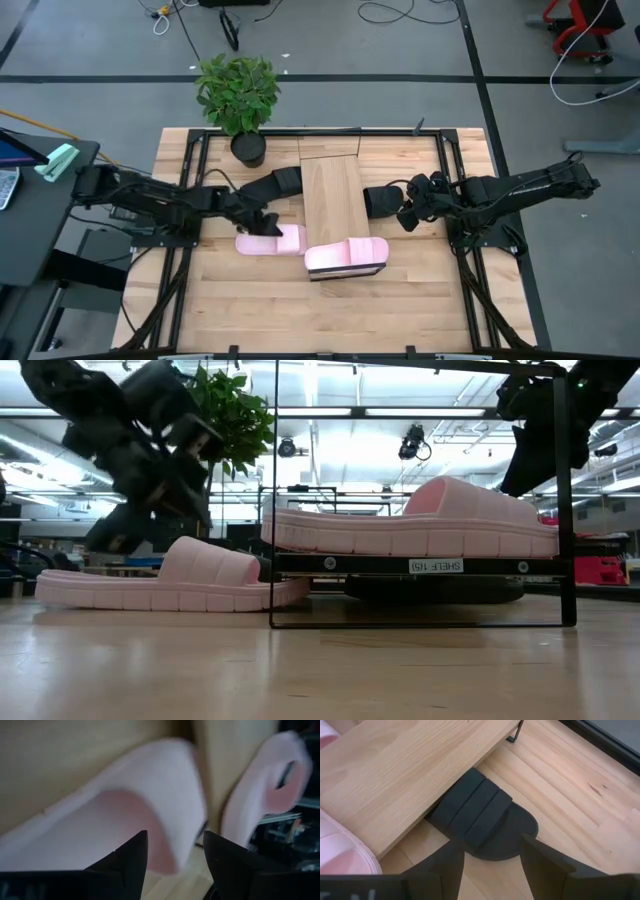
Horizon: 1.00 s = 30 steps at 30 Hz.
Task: Pick and place slides into the shelf
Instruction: Put the pink slide on the shelf
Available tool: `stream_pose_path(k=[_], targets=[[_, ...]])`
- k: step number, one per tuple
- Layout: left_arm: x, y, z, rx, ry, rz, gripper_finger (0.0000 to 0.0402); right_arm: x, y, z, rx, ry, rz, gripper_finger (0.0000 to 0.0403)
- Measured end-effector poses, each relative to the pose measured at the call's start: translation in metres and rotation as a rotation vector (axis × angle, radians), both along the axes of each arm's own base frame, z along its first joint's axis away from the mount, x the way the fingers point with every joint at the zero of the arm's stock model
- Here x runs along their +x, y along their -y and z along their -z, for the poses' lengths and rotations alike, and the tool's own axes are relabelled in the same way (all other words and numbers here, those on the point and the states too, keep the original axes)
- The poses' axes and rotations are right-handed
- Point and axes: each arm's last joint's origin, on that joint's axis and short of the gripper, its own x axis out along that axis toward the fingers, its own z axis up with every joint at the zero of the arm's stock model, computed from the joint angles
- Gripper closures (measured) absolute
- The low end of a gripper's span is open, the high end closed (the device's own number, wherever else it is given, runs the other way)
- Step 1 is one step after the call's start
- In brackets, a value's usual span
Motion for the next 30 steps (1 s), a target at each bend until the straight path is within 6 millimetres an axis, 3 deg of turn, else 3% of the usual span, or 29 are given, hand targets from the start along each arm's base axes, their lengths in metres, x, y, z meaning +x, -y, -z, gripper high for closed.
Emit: stream_pose_path(k=[4, 11, 15, 20, 30], targets=[[0.007, 0.006, 0.013, -0.03, -0.032, 0.05, 0.0205, 0.0, 0.0, 0.0, 0.0, 0.0, 0.001, 0.0211], [0.016, 0.01, 0.015, -0.021, 0.045, 0.072, 0.0214, 0.0, 0.0, 0.0, 0.0, 0.005, 0.01, 0.0211], [0.016, 0.008, 0.017, 0.029, 0.036, 0.057, 0.0265, 0.0, 0.0, 0.0, 0.006, 0.013, 0.025, 0.0212], [0.017, 0.007, 0.016, 0.09, 0.049, 0.049, 0.038, 0.0, 0.0, 0.0, 0.006, 0.014, 0.026, 0.0221], [0.006, 0.016, 0.021, 0.098, -0.083, 0.057, 0.0389, 0.0, 0.001, 0.0, -0.004, 0.015, 0.032, 0.0243]])
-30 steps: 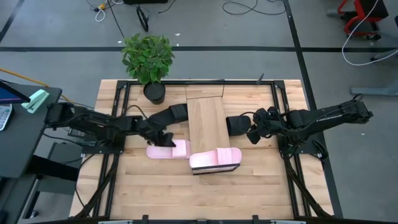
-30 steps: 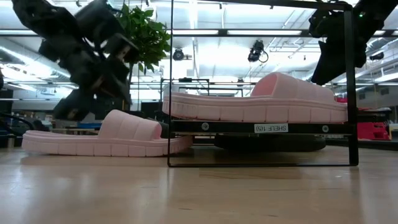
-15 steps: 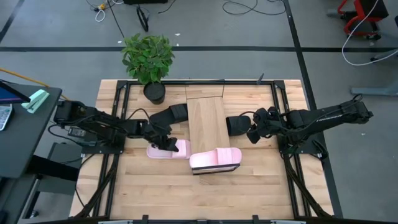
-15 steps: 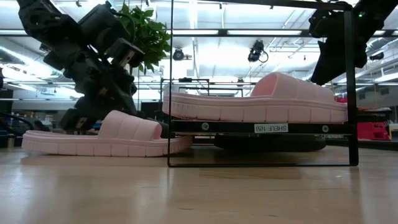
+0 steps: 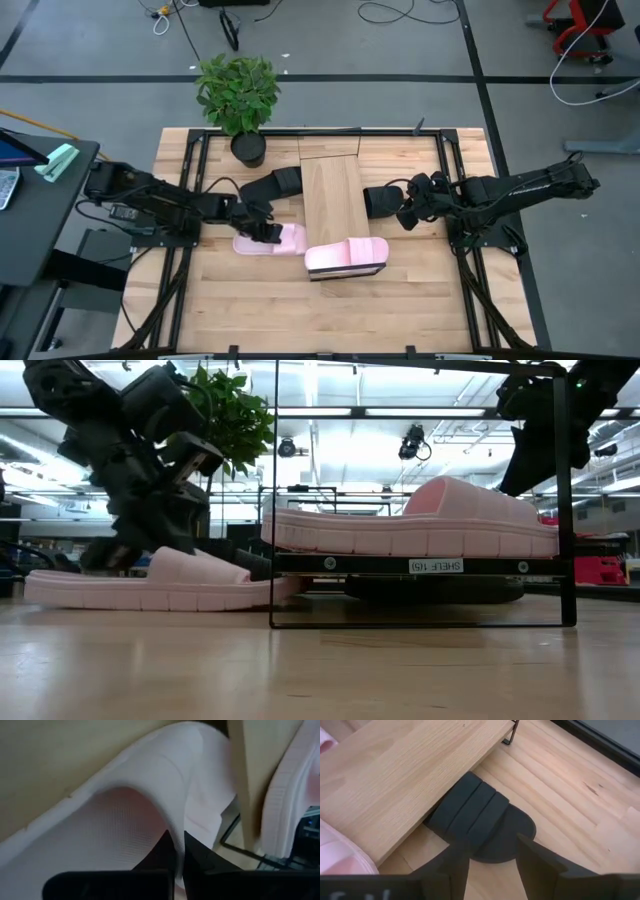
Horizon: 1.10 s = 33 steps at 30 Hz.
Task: Pick and place slides into the shelf
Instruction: Put the pink slide on the shelf
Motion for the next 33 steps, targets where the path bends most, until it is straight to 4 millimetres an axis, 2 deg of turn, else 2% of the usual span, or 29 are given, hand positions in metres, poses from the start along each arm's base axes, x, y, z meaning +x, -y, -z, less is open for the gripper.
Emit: stream_pose_path(k=[4, 9, 17, 23, 28, 33], targets=[[-0.007, 0.003, -0.004, -0.004, -0.036, -0.004, 0.039, 0.0, 0.0, 0.0, 0.0, 0.0, -0.001, 0.0249], [-0.019, 0.005, -0.018, 0.009, -0.015, -0.046, 0.039, 0.0, 0.0, 0.0, -0.014, 0.001, 0.005, 0.0253], [-0.048, 0.006, -0.038, 0.063, -0.087, -0.105, 0.039, 0.0, 0.001, -0.001, -0.04, 0.003, 0.016, 0.0253], [-0.039, 0.006, -0.063, 0.033, 0.179, -0.168, 0.039, 0.0, 0.001, -0.001, -0.04, 0.004, 0.017, 0.0253], [-0.036, -0.001, -0.075, 0.076, 0.209, -0.174, 0.039, 0.0, 0.001, -0.001, -0.052, 0.006, 0.023, 0.0253], [-0.025, -0.014, -0.098, 0.151, 0.379, -0.243, 0.039, 0.0, 0.001, -0.001, -0.056, 0.004, 0.021, 0.0254]])
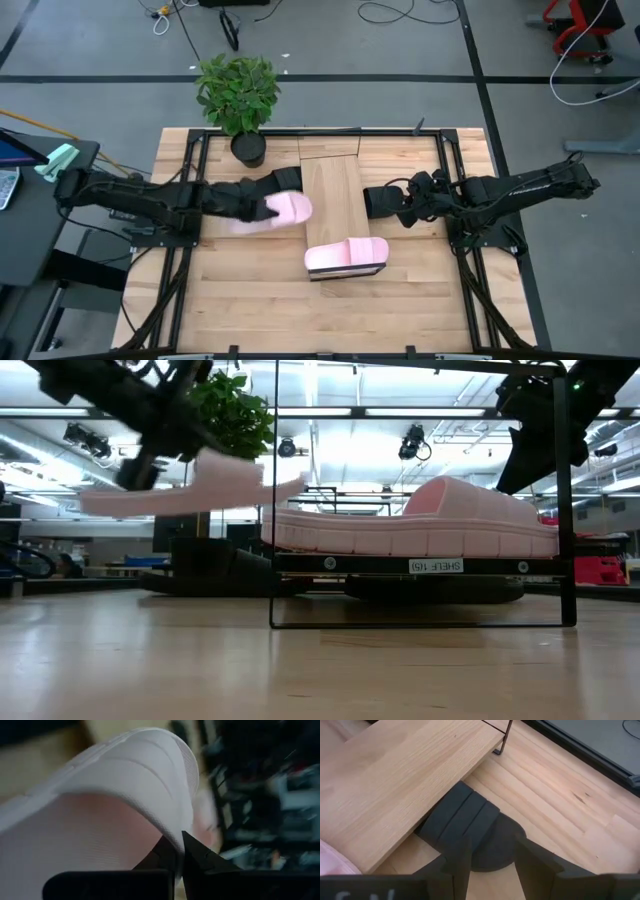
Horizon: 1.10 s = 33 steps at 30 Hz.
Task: Pick and place slides into the shelf
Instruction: Put the pink slide on the shelf
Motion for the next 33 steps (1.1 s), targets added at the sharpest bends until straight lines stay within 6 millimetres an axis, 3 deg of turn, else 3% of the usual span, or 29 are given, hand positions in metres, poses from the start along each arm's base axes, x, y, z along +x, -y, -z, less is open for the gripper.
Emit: stream_pose_path(k=[5, 10, 18, 25, 29, 33], targets=[[0.008, -0.007, -0.016, 0.035, 0.184, -0.129, 0.039, 0.0, -0.001, 0.0, -0.018, -0.016, -0.027, 0.0253], [0.025, -0.011, -0.009, 0.013, 0.231, -0.192, 0.039, 0.0, -0.001, 0.0, -0.029, -0.022, -0.035, 0.0253], [0.072, -0.006, 0.006, -0.1, 0.271, -0.049, 0.039, 0.0, 0.0, 0.0, -0.047, -0.022, -0.026, 0.0252], [0.121, -0.01, -0.018, -0.031, 0.261, 0.115, 0.039, 0.0, 0.0, 0.0, -0.055, -0.03, -0.037, 0.0252], [0.142, -0.011, -0.022, 0.016, 0.128, 0.154, 0.039, 0.0, 0.0, 0.0, -0.056, -0.031, -0.039, 0.0252], [0.159, -0.013, -0.029, -0.004, 0.138, 0.164, 0.039, 0.0, 0.0, 0.0, -0.07, -0.048, -0.061, 0.0252]])
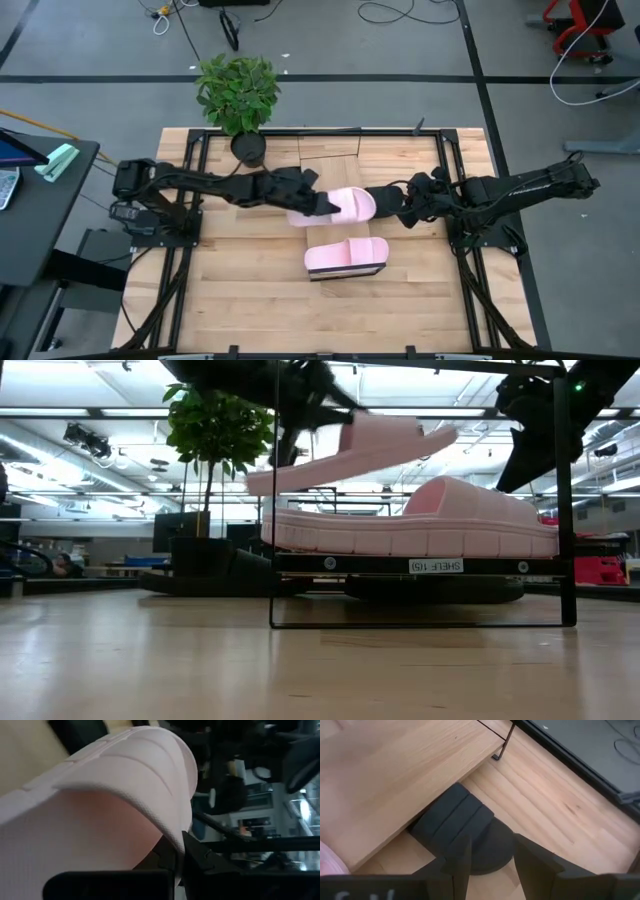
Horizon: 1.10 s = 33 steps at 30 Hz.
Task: Pick and place slides into the shelf
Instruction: Put the pink slide on the shelf
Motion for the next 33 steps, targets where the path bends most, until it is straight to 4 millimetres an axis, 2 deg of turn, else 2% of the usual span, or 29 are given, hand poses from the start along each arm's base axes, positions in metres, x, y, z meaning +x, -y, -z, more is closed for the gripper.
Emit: stream_pose_path(k=[10, 20, 26, 33], targets=[[0.015, -0.001, 0.02, -0.082, -0.063, -0.029, 0.0391, 0.0, 0.0, 0.0, -0.041, -0.055, -0.081, 0.0252], [0.018, -0.003, 0.025, -0.087, -0.073, -0.071, 0.0391, 0.002, -0.01, -0.001, -0.028, -0.099, -0.303, 0.0252], [0.02, -0.004, 0.028, -0.092, -0.075, -0.078, 0.039, 0.006, -0.03, -0.013, -0.048, 0.02, -0.55, 0.0256], [0.024, -0.002, 0.037, -0.136, -0.088, -0.068, 0.0391, 0.0, -0.039, -0.02, -0.055, 0.084, -0.624, 0.0266]])
